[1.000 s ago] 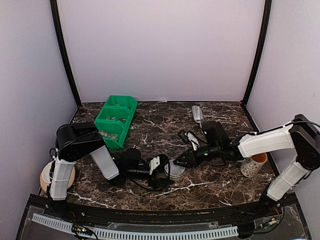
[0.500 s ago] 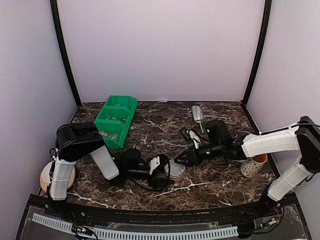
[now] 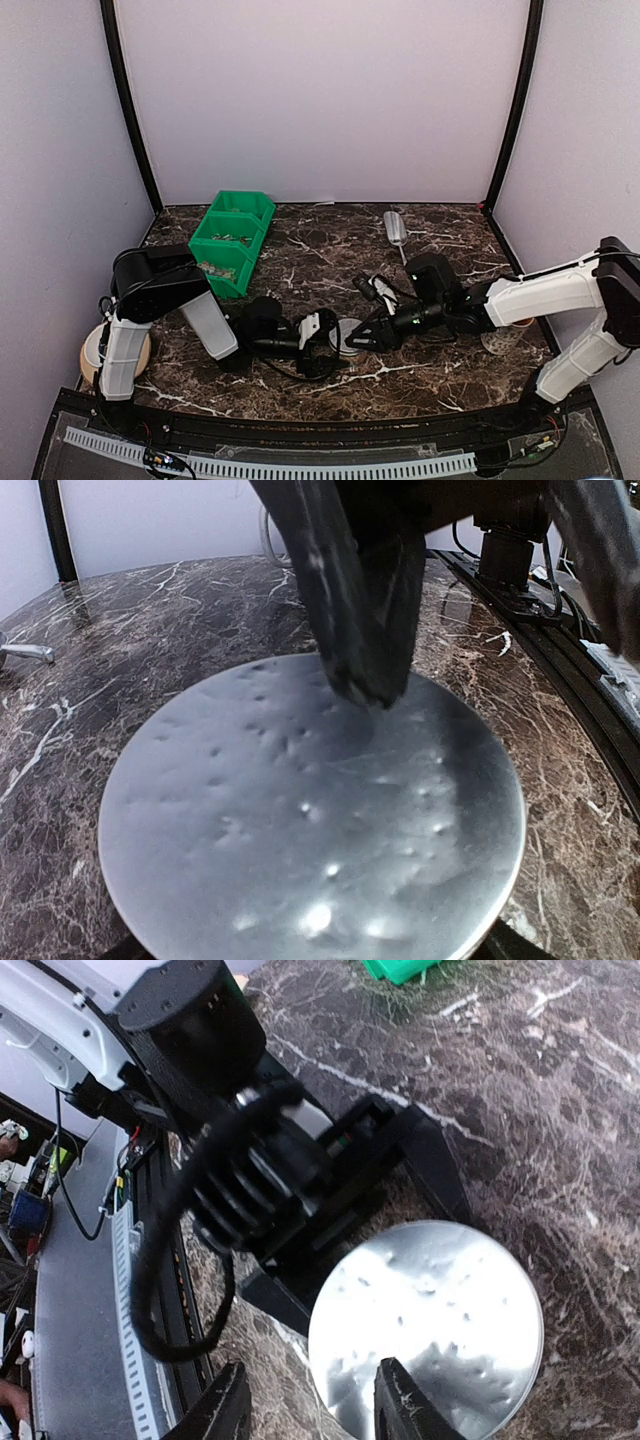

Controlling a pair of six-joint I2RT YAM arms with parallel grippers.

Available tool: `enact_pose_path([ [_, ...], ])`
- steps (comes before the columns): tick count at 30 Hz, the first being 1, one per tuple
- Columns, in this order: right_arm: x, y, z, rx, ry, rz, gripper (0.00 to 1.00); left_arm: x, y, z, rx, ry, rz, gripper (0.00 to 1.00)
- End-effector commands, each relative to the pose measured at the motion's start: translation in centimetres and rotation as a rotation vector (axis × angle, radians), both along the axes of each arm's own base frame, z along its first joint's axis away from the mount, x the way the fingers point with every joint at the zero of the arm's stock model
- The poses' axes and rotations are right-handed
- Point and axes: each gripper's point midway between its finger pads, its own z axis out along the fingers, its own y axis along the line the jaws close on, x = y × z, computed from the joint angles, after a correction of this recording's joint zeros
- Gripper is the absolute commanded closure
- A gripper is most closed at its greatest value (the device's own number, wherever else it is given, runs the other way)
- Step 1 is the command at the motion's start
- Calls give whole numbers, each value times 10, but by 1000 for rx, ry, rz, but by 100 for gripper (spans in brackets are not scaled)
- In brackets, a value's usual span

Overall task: Pack the candies
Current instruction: Press the box lid onto the packing box.

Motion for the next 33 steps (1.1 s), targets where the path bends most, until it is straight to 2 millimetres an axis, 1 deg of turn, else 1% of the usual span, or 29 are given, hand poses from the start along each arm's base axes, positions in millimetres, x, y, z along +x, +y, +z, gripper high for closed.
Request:
enact_pose_path([
  [1, -5, -5, -20, -21, 29, -16, 58, -21, 35, -85, 275, 139, 19, 29],
  [4, -6, -8, -29, -47, 44, -25, 58, -21, 35, -85, 276, 140, 18, 29],
  [6, -6, -7, -28, -48, 46, -22, 58, -21, 34, -85, 274, 140, 17, 29],
  [8, -4, -4, -21, -36, 35, -17, 57, -21, 34, -85, 273, 140, 16, 29],
  [13, 4, 2, 9, 2, -33, -14, 56, -21, 35, -85, 274, 140, 14, 29],
  [16, 16, 1, 24, -2, -90, -60, 53, -21, 35, -84, 273, 140, 14, 29],
  [19, 34, -4, 29, -35, -130, -143, 52, -21, 34, -84, 272, 138, 14, 29],
  [23, 51, -6, 30, -55, -141, -204, 52, -21, 34, -85, 274, 139, 13, 29],
  [26, 61, -5, 24, -82, -135, -227, 53, -22, 34, -85, 276, 139, 12, 29],
  [33, 69, 8, 11, -114, -106, -206, 58, -22, 34, -85, 276, 140, 13, 29],
])
